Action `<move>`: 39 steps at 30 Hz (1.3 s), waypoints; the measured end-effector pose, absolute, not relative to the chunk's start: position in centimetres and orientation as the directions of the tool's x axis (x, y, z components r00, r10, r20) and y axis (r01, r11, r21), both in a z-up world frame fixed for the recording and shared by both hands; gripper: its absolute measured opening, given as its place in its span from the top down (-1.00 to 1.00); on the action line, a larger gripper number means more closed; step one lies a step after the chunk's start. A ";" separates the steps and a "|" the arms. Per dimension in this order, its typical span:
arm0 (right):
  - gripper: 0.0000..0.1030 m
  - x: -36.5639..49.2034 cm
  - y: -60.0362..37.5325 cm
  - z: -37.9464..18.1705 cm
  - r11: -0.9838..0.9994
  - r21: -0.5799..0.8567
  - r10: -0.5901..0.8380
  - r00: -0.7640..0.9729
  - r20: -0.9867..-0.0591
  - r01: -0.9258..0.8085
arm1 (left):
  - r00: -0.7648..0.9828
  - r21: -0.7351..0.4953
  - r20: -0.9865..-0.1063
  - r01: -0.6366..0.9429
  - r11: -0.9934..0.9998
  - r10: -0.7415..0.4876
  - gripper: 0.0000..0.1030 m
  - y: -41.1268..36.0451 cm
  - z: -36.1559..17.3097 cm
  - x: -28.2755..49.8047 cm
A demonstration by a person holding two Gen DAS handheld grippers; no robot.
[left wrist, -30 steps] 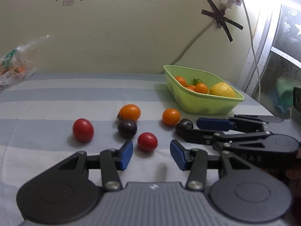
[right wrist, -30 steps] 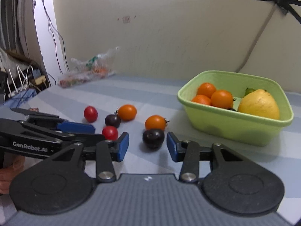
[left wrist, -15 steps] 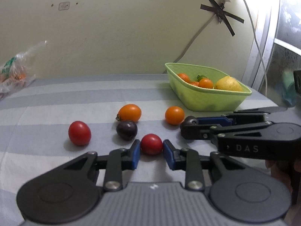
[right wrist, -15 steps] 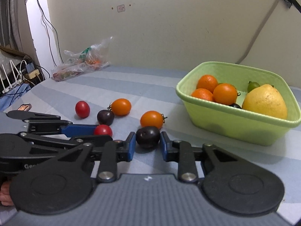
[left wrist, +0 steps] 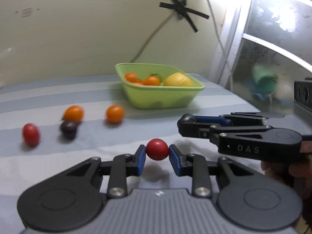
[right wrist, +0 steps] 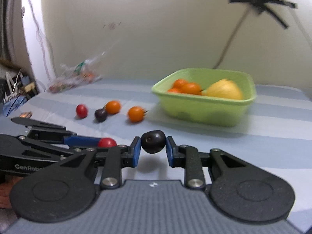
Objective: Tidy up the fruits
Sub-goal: 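Lower the red tomato and plum into the basket and open both grippers, then move both grippers back toward the remaining fruit on the sheet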
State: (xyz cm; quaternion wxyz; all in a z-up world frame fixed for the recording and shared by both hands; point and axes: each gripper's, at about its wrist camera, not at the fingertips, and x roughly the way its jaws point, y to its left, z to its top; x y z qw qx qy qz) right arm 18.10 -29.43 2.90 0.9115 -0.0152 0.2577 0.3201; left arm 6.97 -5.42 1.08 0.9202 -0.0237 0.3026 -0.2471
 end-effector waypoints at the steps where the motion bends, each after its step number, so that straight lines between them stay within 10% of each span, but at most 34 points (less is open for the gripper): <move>1: 0.41 18.1 -30.0 3.1 0.805 0.137 0.567 0.679 -0.466 -0.578 | 0.690 -0.198 -0.544 0.447 0.872 -0.477 0.48 -5.7 1.4 7.3; 11: 0.41 23.8 -33.0 6.2 0.876 0.148 0.481 0.818 -0.317 -0.458 | 0.683 -0.305 -0.523 0.409 0.860 -0.510 0.48 -8.5 6.7 17.3; 21: 0.41 34.0 -31.6 5.0 0.885 0.159 0.462 0.786 -0.411 -0.437 | 0.608 -0.384 -0.616 0.323 0.865 -0.500 0.48 -11.0 4.9 28.2; 39: -0.01 31.5 -33.7 4.5 0.868 0.234 0.494 0.810 -0.316 -0.438 | 0.663 -0.427 -0.530 0.330 0.842 -0.529 0.22 -7.5 7.0 24.8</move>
